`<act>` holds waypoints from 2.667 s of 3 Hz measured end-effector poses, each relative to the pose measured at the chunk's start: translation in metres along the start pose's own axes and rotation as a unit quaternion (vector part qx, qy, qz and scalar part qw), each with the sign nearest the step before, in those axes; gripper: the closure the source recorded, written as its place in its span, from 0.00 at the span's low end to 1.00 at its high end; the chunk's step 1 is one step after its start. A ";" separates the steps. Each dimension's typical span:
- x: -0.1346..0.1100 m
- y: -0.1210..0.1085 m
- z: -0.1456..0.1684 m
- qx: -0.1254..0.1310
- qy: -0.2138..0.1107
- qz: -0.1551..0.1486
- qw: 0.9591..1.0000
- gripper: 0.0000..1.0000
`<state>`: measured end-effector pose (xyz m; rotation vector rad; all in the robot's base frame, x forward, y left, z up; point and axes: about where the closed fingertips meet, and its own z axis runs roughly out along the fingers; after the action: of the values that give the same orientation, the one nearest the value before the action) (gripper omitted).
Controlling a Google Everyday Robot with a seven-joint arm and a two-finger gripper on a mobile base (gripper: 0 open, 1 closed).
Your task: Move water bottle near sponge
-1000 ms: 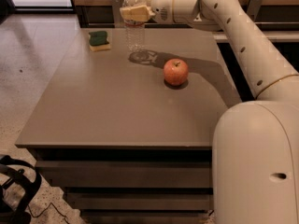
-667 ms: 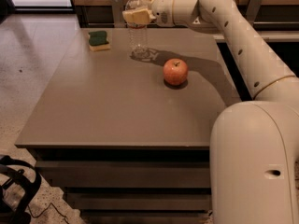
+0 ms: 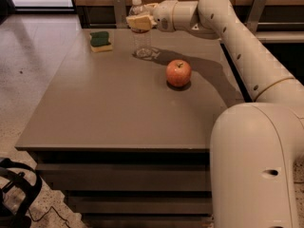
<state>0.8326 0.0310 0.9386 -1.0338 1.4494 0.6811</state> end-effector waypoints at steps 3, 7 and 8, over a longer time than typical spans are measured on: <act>0.002 -0.001 0.010 -0.001 -0.002 0.005 1.000 1.00; -0.051 -0.008 0.002 -0.010 -0.047 0.062 0.997 1.00; -0.048 -0.009 0.008 -0.001 -0.046 0.059 0.997 1.00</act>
Offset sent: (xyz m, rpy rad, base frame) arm 0.0178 0.0167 -0.0039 0.0565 0.0537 0.0248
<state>0.8413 0.0437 0.9853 -0.9117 1.4377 0.8050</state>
